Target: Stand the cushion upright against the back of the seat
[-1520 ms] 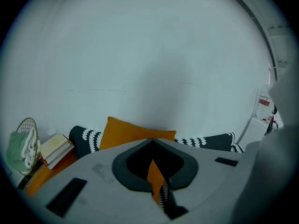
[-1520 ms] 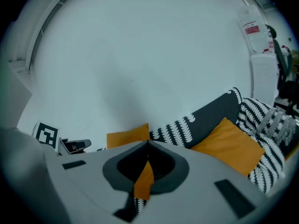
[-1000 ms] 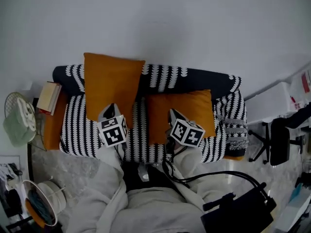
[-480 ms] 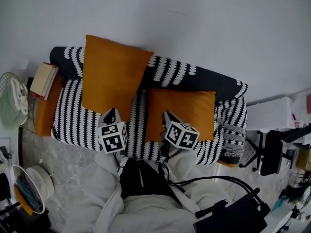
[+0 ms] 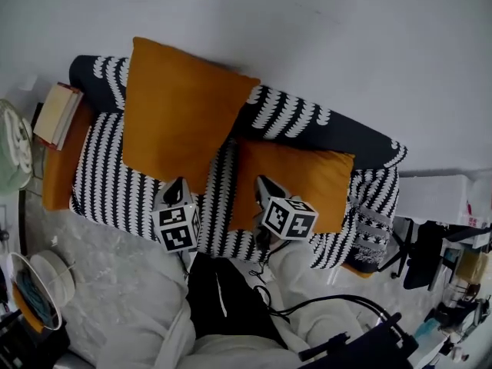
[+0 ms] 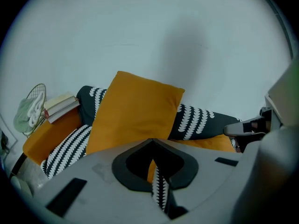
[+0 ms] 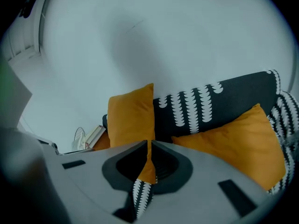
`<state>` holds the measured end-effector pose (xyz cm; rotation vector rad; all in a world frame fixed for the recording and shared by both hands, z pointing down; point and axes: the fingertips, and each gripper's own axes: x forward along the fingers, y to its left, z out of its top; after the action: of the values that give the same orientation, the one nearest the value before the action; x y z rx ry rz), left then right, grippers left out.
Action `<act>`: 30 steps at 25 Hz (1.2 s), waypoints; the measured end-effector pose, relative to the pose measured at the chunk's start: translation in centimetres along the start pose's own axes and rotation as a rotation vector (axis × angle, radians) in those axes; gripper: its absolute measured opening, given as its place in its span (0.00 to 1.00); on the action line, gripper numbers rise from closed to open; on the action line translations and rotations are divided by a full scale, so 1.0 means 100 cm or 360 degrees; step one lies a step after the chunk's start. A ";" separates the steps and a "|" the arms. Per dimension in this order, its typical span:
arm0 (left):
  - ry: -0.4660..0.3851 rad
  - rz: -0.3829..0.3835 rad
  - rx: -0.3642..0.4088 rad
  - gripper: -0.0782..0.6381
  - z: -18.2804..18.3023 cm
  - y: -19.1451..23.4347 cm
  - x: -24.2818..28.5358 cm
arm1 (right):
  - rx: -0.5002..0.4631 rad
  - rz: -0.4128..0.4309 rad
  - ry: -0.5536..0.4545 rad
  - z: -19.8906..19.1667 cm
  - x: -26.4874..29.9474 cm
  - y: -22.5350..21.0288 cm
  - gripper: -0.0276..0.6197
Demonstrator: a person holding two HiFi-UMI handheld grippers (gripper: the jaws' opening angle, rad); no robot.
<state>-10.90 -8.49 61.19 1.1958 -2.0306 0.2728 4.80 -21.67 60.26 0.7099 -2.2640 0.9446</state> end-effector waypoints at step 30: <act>0.0177 -0.0168 -0.0097 0.12 -0.029 -0.019 0.120 | -0.0542 -0.0175 0.0603 -0.031 0.223 -0.094 0.42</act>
<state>-11.23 -15.95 71.23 1.2188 -1.8608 0.2192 -3.47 -30.49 81.43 0.4544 -1.9586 0.5636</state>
